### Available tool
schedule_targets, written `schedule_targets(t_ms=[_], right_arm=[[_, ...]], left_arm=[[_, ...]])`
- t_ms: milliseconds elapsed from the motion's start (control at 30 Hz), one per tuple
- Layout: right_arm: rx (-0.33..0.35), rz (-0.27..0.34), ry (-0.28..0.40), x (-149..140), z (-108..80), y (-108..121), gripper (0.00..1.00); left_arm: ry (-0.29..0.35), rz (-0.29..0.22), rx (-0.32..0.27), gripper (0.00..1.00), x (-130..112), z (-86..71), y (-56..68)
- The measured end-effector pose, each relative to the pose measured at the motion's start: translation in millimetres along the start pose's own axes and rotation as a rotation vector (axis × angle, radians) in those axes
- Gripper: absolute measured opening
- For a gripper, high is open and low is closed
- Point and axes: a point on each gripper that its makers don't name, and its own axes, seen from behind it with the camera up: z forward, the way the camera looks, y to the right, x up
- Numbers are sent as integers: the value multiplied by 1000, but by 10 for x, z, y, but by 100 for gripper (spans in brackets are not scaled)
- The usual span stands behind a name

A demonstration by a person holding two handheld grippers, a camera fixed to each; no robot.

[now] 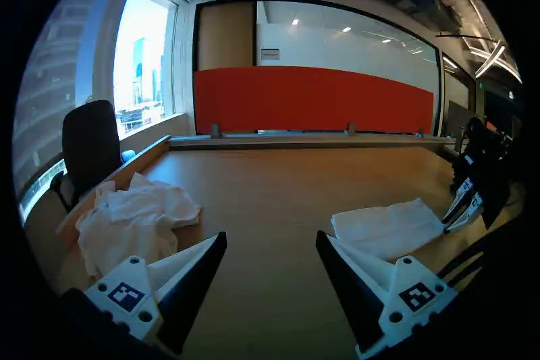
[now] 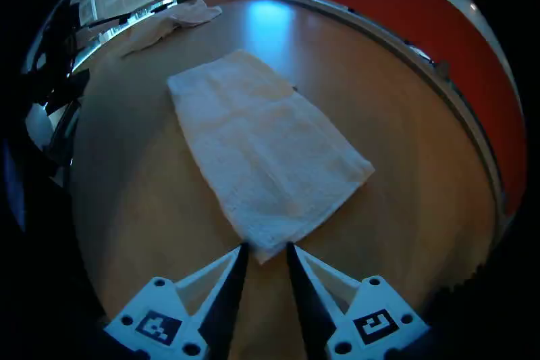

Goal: Fold towel

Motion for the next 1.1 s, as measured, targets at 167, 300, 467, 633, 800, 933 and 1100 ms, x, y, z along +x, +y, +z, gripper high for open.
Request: schedule_targets(t_ms=[167,300,467,633,800,933,1100], right_arm=[[-9,0,11,14,-12,18,21],[-25,-7,27,58,-23,39,8],[-37,-7,45,110,-63,59,6],[-48,9,65,173,-143,99,6],[-66,16,89,266,-257,158,6],[-73,15,105,338,-364,179,6],[-88,10,117,392,-508,216,6]], left_arm=[[-3,-1,3,98,-2,-9,-18],[-6,5,0,98,-6,-15,-18],[-8,7,0,98,0,-24,-28],[-10,7,2,98,4,-26,-46],[-12,8,1,98,8,-24,-61],[-12,9,2,98,21,-23,-68],[-11,11,2,98,36,-15,-76]])
